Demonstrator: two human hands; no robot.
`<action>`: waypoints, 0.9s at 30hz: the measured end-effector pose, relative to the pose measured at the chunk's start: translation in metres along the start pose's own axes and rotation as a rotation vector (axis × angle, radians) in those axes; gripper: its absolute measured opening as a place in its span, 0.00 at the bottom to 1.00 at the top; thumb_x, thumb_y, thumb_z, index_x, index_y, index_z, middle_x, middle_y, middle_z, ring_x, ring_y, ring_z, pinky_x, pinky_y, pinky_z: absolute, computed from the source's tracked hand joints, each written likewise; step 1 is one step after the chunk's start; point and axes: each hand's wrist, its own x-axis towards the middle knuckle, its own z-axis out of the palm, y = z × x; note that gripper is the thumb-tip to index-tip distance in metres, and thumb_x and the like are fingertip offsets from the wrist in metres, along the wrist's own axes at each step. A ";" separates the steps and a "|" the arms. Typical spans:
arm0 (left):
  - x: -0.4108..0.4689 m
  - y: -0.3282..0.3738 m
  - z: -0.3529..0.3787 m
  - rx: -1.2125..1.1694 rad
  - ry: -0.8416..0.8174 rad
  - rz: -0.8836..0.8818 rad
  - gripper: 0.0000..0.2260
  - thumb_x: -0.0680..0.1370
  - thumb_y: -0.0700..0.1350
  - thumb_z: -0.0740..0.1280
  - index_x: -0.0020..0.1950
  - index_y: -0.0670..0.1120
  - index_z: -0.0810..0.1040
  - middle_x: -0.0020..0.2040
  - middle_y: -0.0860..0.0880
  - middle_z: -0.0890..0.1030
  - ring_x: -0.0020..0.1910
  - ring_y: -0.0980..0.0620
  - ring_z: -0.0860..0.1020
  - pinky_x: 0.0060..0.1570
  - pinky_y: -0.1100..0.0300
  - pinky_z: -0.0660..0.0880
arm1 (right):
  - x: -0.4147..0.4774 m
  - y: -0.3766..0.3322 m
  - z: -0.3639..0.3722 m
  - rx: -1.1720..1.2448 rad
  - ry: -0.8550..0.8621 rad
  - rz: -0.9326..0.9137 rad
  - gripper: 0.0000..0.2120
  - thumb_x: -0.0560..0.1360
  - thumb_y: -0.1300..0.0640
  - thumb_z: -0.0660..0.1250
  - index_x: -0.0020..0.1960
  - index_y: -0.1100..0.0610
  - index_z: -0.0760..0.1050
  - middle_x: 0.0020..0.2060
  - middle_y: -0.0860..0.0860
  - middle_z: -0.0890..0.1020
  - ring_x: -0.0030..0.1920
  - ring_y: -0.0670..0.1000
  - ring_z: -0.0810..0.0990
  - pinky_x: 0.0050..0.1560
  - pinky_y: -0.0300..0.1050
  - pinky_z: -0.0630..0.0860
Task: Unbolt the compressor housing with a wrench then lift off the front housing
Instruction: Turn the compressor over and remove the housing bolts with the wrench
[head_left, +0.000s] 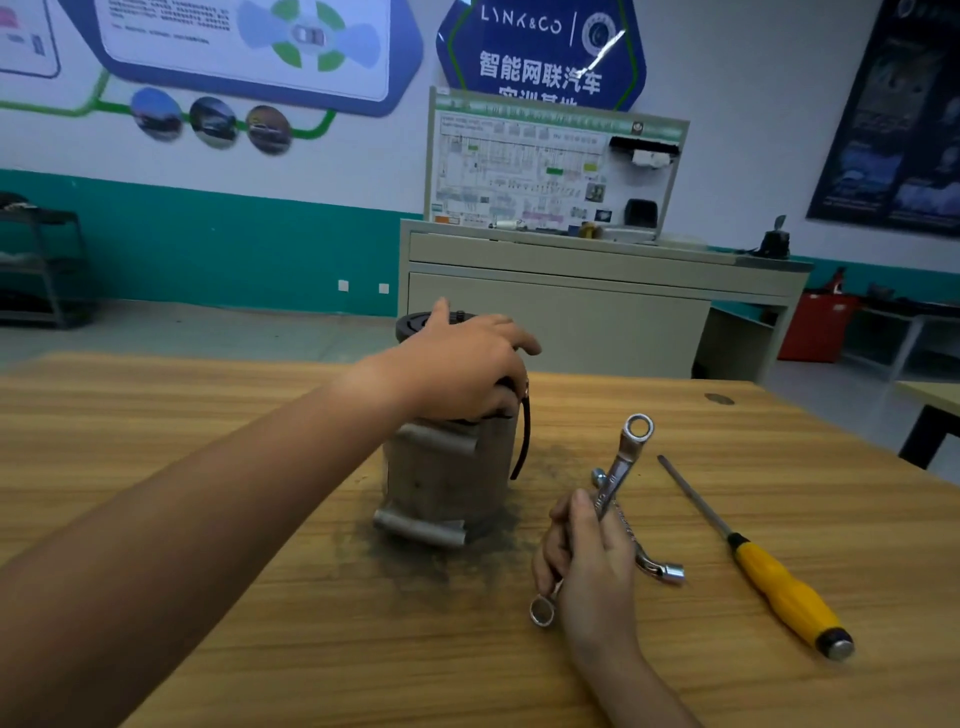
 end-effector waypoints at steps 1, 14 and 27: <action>0.000 -0.001 -0.004 -0.046 0.019 -0.010 0.09 0.80 0.50 0.61 0.55 0.52 0.79 0.72 0.56 0.64 0.71 0.56 0.58 0.67 0.32 0.50 | -0.001 0.000 0.000 -0.015 -0.017 -0.011 0.14 0.80 0.55 0.53 0.38 0.60 0.66 0.20 0.46 0.64 0.20 0.45 0.62 0.19 0.36 0.62; -0.171 -0.055 0.017 -0.676 0.499 -0.500 0.13 0.71 0.39 0.72 0.41 0.58 0.78 0.40 0.61 0.80 0.40 0.68 0.78 0.37 0.78 0.70 | -0.008 -0.005 0.004 -0.092 -0.114 -0.012 0.12 0.80 0.57 0.51 0.43 0.60 0.70 0.19 0.49 0.65 0.19 0.47 0.66 0.19 0.36 0.65; -0.254 -0.095 0.114 -0.430 0.206 -1.033 0.04 0.72 0.43 0.72 0.47 0.48 0.84 0.48 0.48 0.83 0.46 0.49 0.78 0.45 0.59 0.71 | -0.012 -0.001 0.012 -0.176 -0.109 -0.116 0.13 0.81 0.60 0.50 0.45 0.56 0.73 0.23 0.55 0.62 0.21 0.50 0.64 0.20 0.32 0.64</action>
